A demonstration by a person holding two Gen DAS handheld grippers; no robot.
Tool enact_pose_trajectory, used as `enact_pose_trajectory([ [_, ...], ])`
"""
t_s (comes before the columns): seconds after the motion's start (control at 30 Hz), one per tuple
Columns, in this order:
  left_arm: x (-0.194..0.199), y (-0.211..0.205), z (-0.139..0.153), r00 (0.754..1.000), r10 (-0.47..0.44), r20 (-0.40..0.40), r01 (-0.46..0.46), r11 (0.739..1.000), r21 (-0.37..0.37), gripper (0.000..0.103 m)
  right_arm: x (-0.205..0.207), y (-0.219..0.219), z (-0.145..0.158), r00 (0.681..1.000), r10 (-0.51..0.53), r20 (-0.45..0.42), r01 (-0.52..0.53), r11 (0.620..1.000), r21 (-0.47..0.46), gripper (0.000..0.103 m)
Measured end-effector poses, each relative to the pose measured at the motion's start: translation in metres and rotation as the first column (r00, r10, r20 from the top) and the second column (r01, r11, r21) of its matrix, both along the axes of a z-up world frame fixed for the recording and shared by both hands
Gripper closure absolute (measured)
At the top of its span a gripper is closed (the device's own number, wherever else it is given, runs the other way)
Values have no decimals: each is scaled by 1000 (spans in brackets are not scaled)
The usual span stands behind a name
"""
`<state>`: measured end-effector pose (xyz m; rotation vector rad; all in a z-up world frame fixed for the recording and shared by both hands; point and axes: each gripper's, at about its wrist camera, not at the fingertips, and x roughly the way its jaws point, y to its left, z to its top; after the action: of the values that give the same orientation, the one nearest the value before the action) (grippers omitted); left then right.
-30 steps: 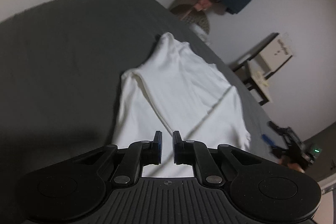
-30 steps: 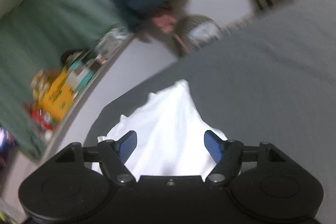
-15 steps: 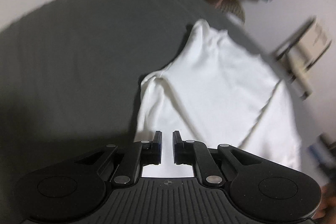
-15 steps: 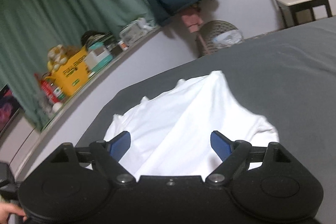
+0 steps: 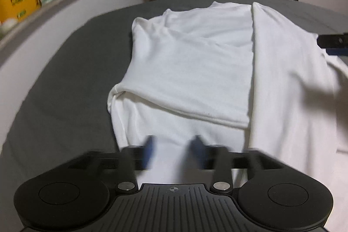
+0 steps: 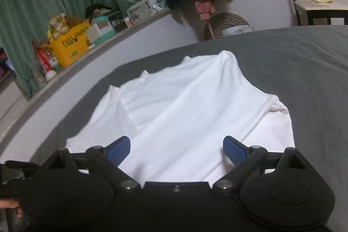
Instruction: Fold clothes
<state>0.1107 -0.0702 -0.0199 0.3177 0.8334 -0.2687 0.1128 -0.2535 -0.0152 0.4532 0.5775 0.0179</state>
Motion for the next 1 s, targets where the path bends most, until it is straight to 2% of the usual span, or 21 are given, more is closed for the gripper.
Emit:
enact_pose_trajectory([
  [0.07, -3, 6, 2, 1000, 14, 0, -14, 1000, -22, 41, 0, 1, -3, 1000, -3, -14, 3, 1000, 2, 9],
  [0.17, -5, 11, 3, 999, 36, -12, -36, 999, -35, 26, -1, 2, -4, 1000, -1, -20, 1, 1000, 7, 8],
  [0.23, -7, 12, 0, 998, 56, -22, -57, 998, -30, 0, -2, 4, -3, 1000, 5, -16, -5, 1000, 3, 6],
  [0.3, -5, 13, -10, 996, 66, -65, -70, 996, -61, 0, -2, 5, -2, 1000, 11, -13, -11, 1000, 1, 5],
  [0.37, -6, 15, -12, 994, 91, -65, -96, 992, -82, 0, -3, 5, -2, 1000, 15, -15, -15, 1000, 4, 5],
  [0.43, -5, 13, -12, 993, 97, -73, -102, 992, -77, 0, -3, 6, -3, 1000, 19, -18, -19, 1000, 8, 5],
  [0.63, 10, 13, -14, 980, 103, -171, -119, 989, -88, 0, -3, 8, -3, 999, 28, -26, -28, 1000, 13, 4],
  [1.0, 17, 6, -17, 975, 103, -199, -117, 991, -64, 0, -4, 11, -6, 998, 39, -40, -38, 999, 29, 4],
])
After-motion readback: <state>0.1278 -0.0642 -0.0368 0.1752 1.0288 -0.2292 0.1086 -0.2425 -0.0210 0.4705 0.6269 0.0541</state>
